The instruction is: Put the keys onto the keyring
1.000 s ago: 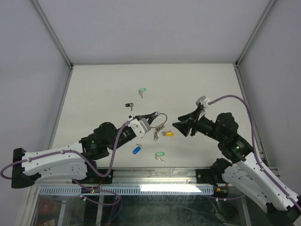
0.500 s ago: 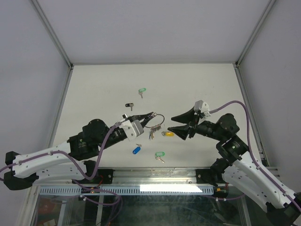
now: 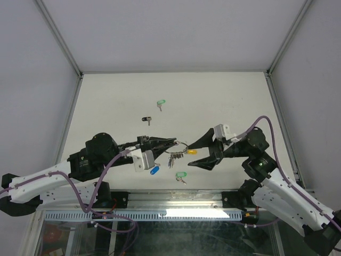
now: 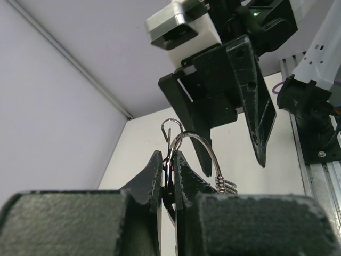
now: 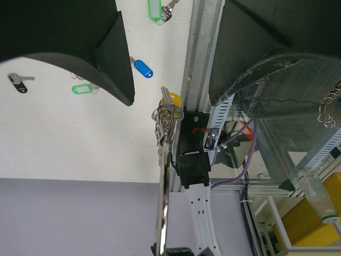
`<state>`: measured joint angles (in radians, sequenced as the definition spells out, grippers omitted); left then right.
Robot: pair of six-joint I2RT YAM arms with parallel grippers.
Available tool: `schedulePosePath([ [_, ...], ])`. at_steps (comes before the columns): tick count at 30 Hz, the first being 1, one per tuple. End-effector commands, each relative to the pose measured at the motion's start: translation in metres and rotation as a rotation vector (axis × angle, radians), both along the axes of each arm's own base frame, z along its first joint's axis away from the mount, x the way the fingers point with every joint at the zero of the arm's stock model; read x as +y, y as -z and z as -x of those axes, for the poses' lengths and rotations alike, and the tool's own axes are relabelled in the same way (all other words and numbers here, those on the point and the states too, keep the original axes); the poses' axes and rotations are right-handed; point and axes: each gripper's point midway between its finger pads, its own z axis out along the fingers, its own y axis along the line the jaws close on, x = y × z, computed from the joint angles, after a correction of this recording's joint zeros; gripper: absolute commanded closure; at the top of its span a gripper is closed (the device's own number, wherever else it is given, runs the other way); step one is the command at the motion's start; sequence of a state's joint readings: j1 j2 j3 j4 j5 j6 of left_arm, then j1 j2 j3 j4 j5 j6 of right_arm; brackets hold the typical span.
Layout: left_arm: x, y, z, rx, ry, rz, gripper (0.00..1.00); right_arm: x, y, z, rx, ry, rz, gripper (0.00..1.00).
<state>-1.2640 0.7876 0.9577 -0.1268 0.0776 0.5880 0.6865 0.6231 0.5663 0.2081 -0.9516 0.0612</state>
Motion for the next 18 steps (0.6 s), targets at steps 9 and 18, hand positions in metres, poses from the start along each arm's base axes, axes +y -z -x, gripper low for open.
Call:
schedulePosePath([
  [9,0.001,-0.035,0.016,-0.054,0.077,0.072,1.00,0.020,-0.022,0.001,-0.032,-0.026,-0.024,0.45],
  [18,0.000,-0.033,0.015,-0.056,0.074,0.068,1.00,0.021,-0.022,0.009,-0.025,-0.065,-0.022,0.53],
])
